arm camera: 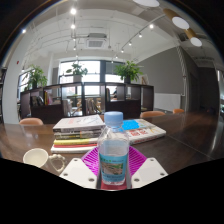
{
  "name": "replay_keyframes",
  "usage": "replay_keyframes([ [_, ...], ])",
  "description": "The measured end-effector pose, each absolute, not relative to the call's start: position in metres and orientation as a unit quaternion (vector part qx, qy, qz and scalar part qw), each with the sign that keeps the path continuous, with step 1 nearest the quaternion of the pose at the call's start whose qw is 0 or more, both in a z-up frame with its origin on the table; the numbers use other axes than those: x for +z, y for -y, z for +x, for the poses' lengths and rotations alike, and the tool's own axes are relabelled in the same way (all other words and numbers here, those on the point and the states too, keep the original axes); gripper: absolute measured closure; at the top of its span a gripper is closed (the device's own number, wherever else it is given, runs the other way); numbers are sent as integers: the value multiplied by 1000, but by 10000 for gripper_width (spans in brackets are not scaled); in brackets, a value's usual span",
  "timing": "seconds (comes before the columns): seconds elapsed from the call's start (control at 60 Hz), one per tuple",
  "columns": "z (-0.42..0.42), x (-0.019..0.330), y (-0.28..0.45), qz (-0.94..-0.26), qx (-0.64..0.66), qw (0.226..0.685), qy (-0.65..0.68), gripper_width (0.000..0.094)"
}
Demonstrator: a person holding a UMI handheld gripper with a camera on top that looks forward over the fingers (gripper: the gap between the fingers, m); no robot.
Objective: Pour water
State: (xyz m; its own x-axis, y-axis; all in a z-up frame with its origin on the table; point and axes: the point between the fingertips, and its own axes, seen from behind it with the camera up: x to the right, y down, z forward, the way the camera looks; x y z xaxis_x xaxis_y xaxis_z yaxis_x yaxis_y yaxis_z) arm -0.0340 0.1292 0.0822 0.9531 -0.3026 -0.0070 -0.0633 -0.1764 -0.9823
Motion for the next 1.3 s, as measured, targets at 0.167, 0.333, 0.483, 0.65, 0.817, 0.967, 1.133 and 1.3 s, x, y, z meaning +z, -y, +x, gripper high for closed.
replay_keyframes([
  [0.167,-35,82,-132,-754,-89,640,-121,524],
  [0.333,-47,78,-123,-773,-65,624,-93,232],
  [0.483,-56,58,-86,-806,-78,582,-72,182],
  [0.65,-84,49,-23,-827,-66,555,-64,173],
  [0.817,-106,50,53,-836,-67,542,-55,174],
  [0.967,-120,63,97,-835,-64,543,-60,174],
  [1.133,-132,86,122,-827,-66,555,-58,177],
  [1.3,-147,106,131,-818,-60,570,-49,175],
])
